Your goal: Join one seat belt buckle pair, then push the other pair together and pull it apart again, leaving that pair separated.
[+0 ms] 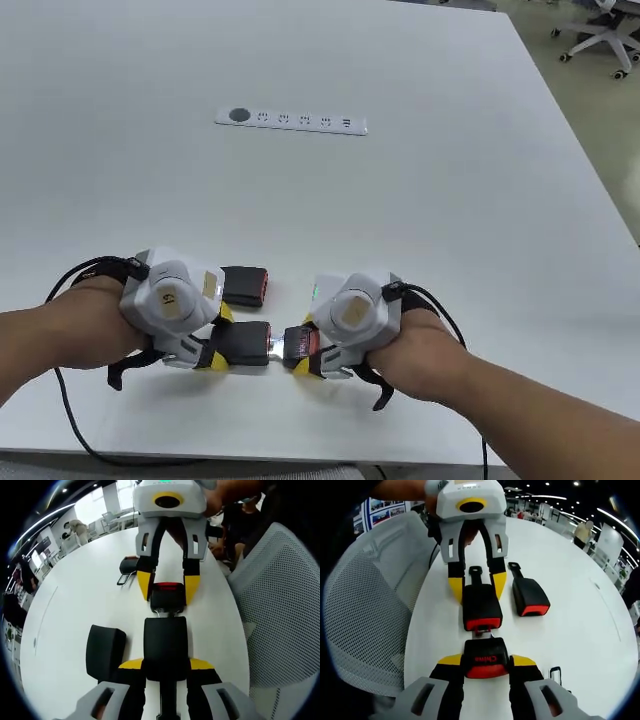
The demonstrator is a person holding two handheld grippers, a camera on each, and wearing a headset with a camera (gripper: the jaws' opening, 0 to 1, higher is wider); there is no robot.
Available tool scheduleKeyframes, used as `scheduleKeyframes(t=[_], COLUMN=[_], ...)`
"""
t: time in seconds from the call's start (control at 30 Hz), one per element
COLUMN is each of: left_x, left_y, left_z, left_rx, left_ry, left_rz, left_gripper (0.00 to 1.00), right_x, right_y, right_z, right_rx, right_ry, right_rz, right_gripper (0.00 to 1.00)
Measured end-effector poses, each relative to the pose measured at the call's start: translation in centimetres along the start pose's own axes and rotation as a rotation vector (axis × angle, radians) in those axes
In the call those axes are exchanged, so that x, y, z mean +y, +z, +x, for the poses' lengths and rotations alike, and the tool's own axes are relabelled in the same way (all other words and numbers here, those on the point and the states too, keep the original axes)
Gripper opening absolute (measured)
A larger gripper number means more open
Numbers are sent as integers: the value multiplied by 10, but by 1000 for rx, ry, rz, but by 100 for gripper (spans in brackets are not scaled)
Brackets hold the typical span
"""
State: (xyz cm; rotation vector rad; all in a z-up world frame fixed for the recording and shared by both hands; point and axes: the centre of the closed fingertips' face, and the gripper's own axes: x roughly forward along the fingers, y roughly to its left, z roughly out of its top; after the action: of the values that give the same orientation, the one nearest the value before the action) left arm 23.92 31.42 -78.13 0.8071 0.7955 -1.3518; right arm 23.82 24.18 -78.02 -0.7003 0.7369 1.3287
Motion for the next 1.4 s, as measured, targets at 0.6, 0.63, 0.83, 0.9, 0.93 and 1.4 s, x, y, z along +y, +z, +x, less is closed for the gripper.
scheduleKeyframes(t=[0.6, 0.63, 0.83, 0.9, 0.93, 1.4], left_x=[-4, -4, -3, -2, -2, -1], left_y=[2, 2, 0, 0, 0, 1], left_z=[1, 1, 1, 0, 0, -3], left_rx=[-5, -3, -32, -42, -42, -40], left_ry=[9, 9, 4, 10, 10, 2], left_rz=[-9, -8, -11, -20, -20, -21], left_gripper=[31, 31, 31, 31, 31, 31], right_x=[-4, -4, -5, -5, -5, 0], right_y=[6, 6, 6, 6, 6, 8], right_z=[8, 9, 11, 10, 10, 8], right_rx=[-8, -7, 3, -2, -2, -1], right_ry=[3, 1, -2, -1, 1, -3], right_rz=[28, 29, -21, -18, -16, -1], right_gripper=[30, 30, 30, 30, 30, 30])
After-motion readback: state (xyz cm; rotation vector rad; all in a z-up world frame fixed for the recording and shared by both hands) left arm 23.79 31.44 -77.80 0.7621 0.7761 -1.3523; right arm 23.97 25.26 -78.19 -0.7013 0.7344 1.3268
